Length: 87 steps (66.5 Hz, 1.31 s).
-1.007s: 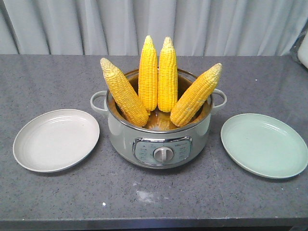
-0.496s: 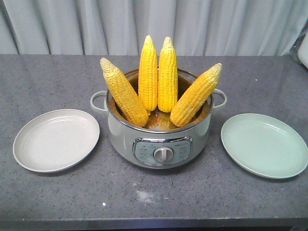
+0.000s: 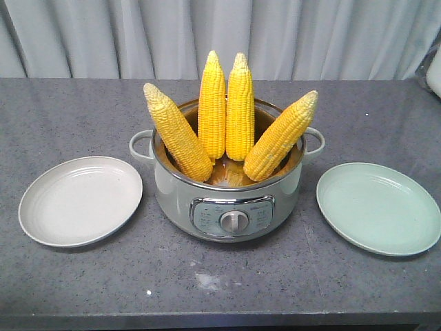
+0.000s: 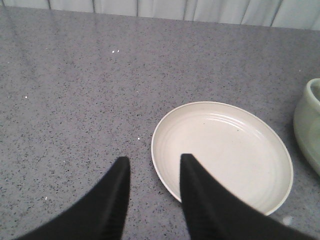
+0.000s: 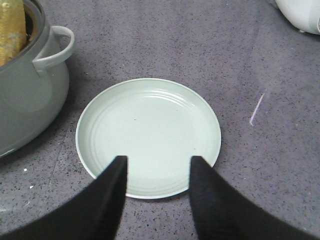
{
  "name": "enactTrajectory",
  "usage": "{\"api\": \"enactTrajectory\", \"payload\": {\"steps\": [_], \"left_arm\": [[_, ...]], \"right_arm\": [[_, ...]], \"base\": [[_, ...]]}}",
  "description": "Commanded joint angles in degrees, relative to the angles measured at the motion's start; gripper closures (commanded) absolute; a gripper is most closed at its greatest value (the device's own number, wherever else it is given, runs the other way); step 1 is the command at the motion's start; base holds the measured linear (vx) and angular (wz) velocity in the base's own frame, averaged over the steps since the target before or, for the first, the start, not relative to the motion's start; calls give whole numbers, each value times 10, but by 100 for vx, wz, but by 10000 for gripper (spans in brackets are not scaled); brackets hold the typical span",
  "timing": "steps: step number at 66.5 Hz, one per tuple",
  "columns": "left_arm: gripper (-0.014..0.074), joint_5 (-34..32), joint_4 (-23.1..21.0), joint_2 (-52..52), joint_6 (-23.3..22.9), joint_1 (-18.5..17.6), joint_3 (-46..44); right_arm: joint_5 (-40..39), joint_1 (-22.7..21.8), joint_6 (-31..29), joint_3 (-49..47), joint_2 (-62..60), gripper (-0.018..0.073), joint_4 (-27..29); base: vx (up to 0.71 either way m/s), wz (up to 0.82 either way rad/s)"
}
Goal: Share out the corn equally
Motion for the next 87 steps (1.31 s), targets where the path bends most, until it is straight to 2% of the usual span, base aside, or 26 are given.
{"api": "enactTrajectory", "payload": {"steps": [1, 6, 12, 19, 25, 32, 41, 50, 60, 87], "left_arm": [[131, -50, -7, 4, -4, -1, -18], [35, -54, -18, 4, -4, -1, -18], [-20, -54, -19, 4, 12, -1, -19], [-15, -52, -44, 4, 48, -11, -21], [-3, -51, -84, 6, 96, -45, -21], [6, -65, -130, 12, 173, -95, -21], [6, -64, -198, 28, 262, -172, -21], [6, -65, -245, 39, 322, -218, -21], [6, -67, -254, 37, 326, -218, -20], [6, -56, -254, 37, 326, -218, -20]], "right_arm": [[-35, 0, -6, -19, 3, 52, 5], [-36, 0, -6, -19, 3, -68, 18], [-38, 0, -16, -19, 3, -167, 33], [-52, 0, -55, -19, 3, -164, 55], [-55, 0, -105, -22, 3, -151, 92], [-47, 3, -178, -37, 26, -127, 184], [-43, 54, -274, -60, 76, -98, 263], [-71, 121, -293, -84, 145, -90, 255], [-110, 153, -282, -128, 229, -84, 244], [-251, 153, -274, -211, 390, 10, 250]], "base": [[0, 0], [0, 0], [0, 0], [0, 0], [0, 0], [0, 0], [0, 0], [0, 0], [0, 0], [0, 0]]}}
